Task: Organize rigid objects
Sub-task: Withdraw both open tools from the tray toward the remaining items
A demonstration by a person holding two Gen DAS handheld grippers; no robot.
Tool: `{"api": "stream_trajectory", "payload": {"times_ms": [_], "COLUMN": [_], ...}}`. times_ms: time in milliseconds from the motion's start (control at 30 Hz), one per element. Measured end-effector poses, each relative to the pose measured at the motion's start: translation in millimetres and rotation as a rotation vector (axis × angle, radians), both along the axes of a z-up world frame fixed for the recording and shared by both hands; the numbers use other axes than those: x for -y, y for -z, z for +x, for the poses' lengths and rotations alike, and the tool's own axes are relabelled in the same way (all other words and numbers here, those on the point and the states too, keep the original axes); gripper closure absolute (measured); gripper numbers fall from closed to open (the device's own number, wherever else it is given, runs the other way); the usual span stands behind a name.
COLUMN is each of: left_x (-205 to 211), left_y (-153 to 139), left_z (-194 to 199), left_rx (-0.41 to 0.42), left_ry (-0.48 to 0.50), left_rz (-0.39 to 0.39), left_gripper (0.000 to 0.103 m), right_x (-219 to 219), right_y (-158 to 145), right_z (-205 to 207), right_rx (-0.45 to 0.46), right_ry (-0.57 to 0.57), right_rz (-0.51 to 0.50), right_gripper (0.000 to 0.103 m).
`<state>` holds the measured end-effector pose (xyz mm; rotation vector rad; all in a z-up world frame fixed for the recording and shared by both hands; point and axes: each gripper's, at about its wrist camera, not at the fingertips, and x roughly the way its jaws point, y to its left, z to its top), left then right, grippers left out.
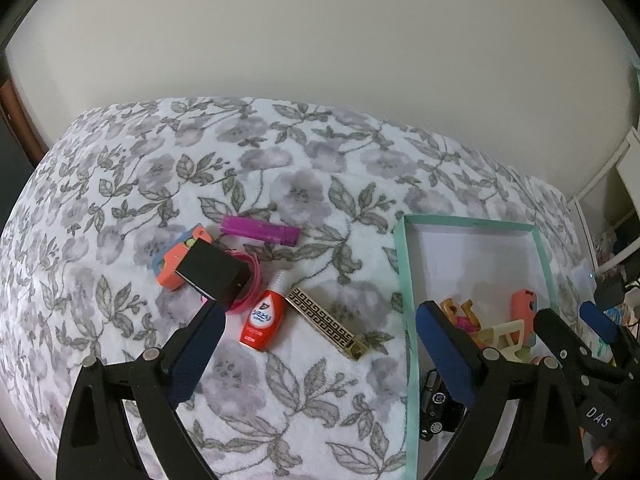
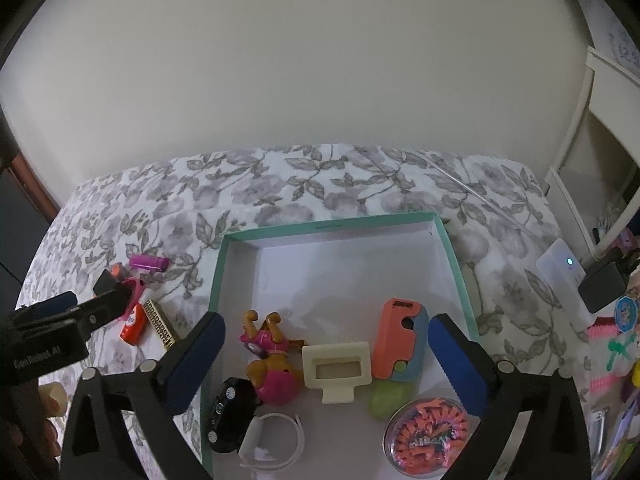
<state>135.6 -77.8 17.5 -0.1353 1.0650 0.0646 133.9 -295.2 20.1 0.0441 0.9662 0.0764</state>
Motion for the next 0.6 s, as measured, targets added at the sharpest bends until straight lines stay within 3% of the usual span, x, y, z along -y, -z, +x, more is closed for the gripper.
{"api": "stream_trajectory", "payload": {"times_ms": [200,433,600], "left_x": [-16,-66,-104], "left_y": [-4,-10,-12], "left_z": [1,-1,-5], "left_rx": [0.007,0.014,0.005], "left_ry": [-0.023,-0.100,-0.152], "left_rz": [-0.020,-0.041,-0.016], "left_gripper": [0.007,0.007,0.007], "right_x": [-5,-28,-63], "right_y": [2,-3,-3], "right_z": [1,-1,-2], "right_rx": [-0.004,0.014,0.019], "right_ry": [-0.014,-0.065,-0.143], "right_rz": [0.001,0.032,0.127], "right_gripper": [0.000,0.000,0.000]}}
